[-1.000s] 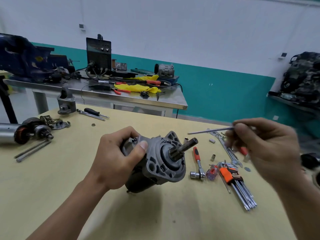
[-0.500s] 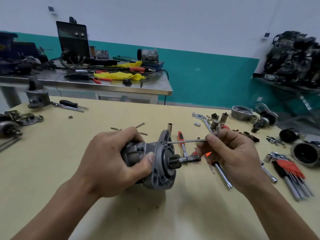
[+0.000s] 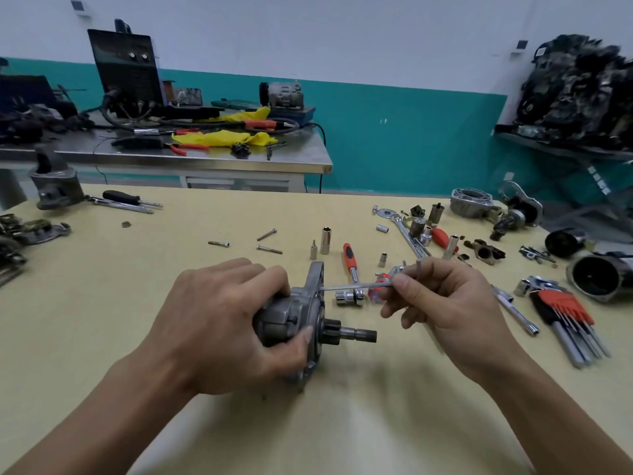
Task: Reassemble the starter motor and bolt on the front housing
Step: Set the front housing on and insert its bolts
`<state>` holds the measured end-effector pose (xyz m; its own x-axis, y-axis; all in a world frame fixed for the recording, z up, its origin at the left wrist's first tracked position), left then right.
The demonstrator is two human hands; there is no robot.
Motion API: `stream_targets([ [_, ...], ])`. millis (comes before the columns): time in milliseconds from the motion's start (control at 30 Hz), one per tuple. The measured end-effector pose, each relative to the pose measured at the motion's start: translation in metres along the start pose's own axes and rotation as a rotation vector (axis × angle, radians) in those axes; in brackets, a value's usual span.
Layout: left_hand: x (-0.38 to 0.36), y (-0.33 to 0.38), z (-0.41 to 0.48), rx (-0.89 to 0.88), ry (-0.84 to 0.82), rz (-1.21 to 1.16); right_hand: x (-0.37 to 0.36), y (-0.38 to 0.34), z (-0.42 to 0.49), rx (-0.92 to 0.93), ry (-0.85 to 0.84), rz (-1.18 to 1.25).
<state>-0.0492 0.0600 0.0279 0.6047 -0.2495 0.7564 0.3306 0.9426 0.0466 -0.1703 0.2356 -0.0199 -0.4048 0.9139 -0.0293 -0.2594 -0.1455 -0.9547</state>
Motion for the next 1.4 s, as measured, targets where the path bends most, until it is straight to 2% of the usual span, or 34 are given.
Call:
stream_targets([
  [800,-0.001,-0.001,0.002,0.011,0.002,-0.01,0.004,0.026,-0.006,-0.144,0.025,0.069],
  [1067,-0.001,-0.001,0.002,0.007,0.003,-0.013,0.004,0.044,-0.008,-0.269,0.072,0.1],
  [1167,-0.001,-0.001,0.001,0.011,0.003,-0.015,0.004,0.04,-0.008,-0.231,0.069,0.059],
  [1333,-0.001,-0.001,0.001,0.014,0.001,-0.015,0.001,0.015,-0.007,-0.062,0.032,-0.131],
  [1400,-0.001,-0.001,0.001,0.014,0.001,-0.015,-0.001,0.011,-0.006,-0.033,0.031,-0.115],
])
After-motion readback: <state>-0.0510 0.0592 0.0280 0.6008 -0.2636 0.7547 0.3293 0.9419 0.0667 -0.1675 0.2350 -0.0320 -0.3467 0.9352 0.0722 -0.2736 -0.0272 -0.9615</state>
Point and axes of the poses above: each hand's wrist, its own z-axis towards the middle knuckle, its own x-axis out of the back of the hand, y = z × x, the point moved 10 cm from there along z, towards the middle knuckle, and after that the axes turned 1 degree about z, right-handed, at the moved point
